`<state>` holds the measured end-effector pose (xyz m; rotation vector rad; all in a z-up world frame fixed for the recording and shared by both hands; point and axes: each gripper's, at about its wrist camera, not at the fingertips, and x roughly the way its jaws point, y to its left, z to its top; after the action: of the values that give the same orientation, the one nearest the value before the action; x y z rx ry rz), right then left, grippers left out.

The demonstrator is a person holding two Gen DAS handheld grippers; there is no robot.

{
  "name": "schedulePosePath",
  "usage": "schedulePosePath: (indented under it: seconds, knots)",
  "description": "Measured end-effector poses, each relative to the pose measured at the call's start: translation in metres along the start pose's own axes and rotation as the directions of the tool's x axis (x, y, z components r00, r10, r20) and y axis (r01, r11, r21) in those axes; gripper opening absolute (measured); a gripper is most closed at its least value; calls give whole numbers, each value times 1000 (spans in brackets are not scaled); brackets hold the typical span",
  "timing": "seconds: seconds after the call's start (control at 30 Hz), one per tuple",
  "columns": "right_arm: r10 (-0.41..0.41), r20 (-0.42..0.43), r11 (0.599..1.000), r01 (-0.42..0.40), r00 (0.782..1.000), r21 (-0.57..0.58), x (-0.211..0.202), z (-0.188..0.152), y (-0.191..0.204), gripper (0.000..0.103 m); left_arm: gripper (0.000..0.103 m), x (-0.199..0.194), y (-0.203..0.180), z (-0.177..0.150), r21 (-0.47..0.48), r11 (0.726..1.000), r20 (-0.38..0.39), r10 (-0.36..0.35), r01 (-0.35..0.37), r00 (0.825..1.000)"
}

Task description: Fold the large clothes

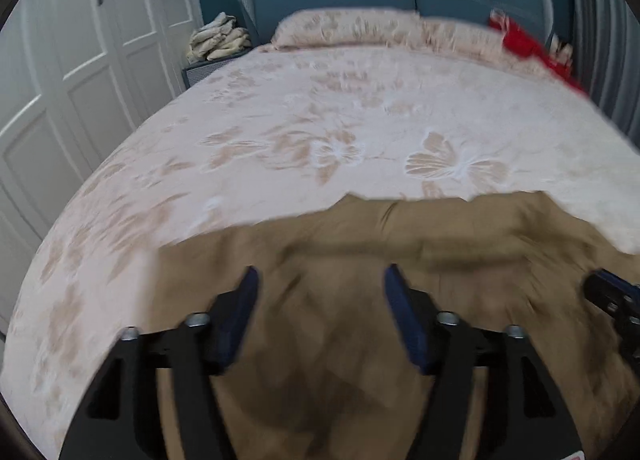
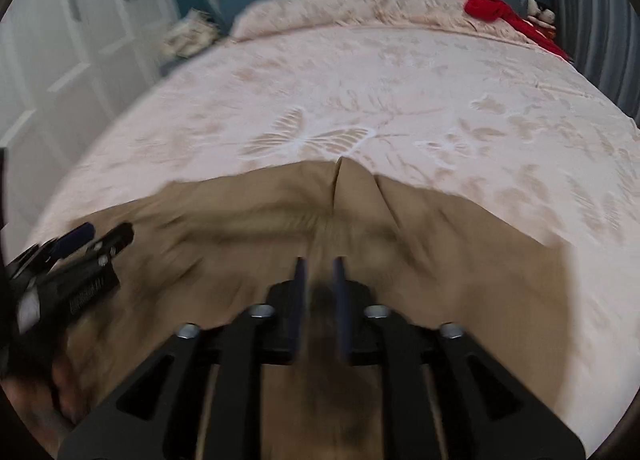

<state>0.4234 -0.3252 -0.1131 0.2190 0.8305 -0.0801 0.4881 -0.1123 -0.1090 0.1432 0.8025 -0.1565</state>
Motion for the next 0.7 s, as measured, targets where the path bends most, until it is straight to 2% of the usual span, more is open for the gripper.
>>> schedulePosePath:
  seconds: [0.07, 0.1, 0.2, 0.33, 0.43, 0.5, 0.63, 0.7]
  knots:
    - [20, 16, 1000, -20, 1000, -24, -66, -41, -15, 47, 78, -48, 36, -31, -38, 997, -9, -62, 62, 998]
    - [17, 14, 1000, -16, 1000, -24, -88, -60, -24, 49, 79, -73, 61, -54, -74, 993, -35, -93, 91, 995]
    - [-15, -45, 998, 17, 999, 58, -161, -139, -66, 50, 79, -116, 106, -111, -148, 983, -116, -123, 105, 986]
    - [-96, -108, 969, 118, 989, 218, -241, -236, -117, 55, 79, -166, 166, -191, -251, 967, -221, -89, 32, 971]
    - [-106, -131, 937, 143, 986, 320, -273, -283, -135, 57, 79, -195, 194, -236, -386, 921, -226, -141, 44, 964]
    - [-100, -137, 922, 144, 985, 361, -283, -303, -136, 57, 79, -204, 199, -255, -432, 901, -227, -164, 52, 960]
    - [-16, -126, 894, 71, 992, 443, -281, -322, -133, 57, 79, -210, 190, -279, -463, 883, -221, -199, 77, 955]
    - [1, -124, 889, 56, 992, 455, -276, -324, -130, 57, 79, -206, 183, -289, -473, 877, -230, -219, 88, 948]
